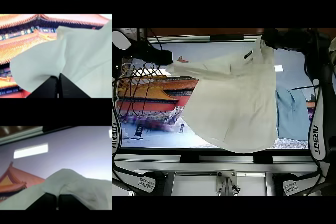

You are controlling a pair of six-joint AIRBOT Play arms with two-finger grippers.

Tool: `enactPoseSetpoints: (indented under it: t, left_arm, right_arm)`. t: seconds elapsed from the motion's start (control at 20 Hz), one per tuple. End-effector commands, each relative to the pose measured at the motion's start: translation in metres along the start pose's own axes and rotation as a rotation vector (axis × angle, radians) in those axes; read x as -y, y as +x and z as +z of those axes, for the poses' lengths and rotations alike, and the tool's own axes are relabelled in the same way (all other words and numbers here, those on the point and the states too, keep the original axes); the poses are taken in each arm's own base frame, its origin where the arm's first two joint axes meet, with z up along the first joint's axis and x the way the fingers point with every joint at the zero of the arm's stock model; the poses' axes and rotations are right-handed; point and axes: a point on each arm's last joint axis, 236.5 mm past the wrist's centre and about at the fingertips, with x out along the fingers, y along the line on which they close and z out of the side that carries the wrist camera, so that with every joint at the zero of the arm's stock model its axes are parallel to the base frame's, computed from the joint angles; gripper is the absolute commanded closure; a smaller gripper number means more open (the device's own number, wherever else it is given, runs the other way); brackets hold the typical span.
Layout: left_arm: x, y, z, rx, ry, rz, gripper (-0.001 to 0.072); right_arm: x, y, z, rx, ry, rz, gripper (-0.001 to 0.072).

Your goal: Fold the shirts.

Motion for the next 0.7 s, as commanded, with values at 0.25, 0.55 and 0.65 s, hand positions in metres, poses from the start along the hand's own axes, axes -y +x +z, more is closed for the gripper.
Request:
enactPoseSetpoints:
  t: [0.25, 0.55, 0.65]
  left_arm:
    - [0.004, -0.022, -0.019, -0.079, 0.09, 0.007, 0.0677]
    - [0.009, -0.018, -0.039, -0.164, 0.037, -0.015, 0.0677]
    - [0.008, -0.02, -0.045, -0.187, 0.033, -0.018, 0.0677]
  right_arm:
    - [-0.008, 0.007, 0.046, 0.194, -0.032, 0.04, 0.0649]
    - [0.013, -0.014, -0.11, -0.486, -0.089, -0.015, 0.0087]
    - [0.024, -0.052, -0.115, -0.585, -0.166, -0.048, 0.0087]
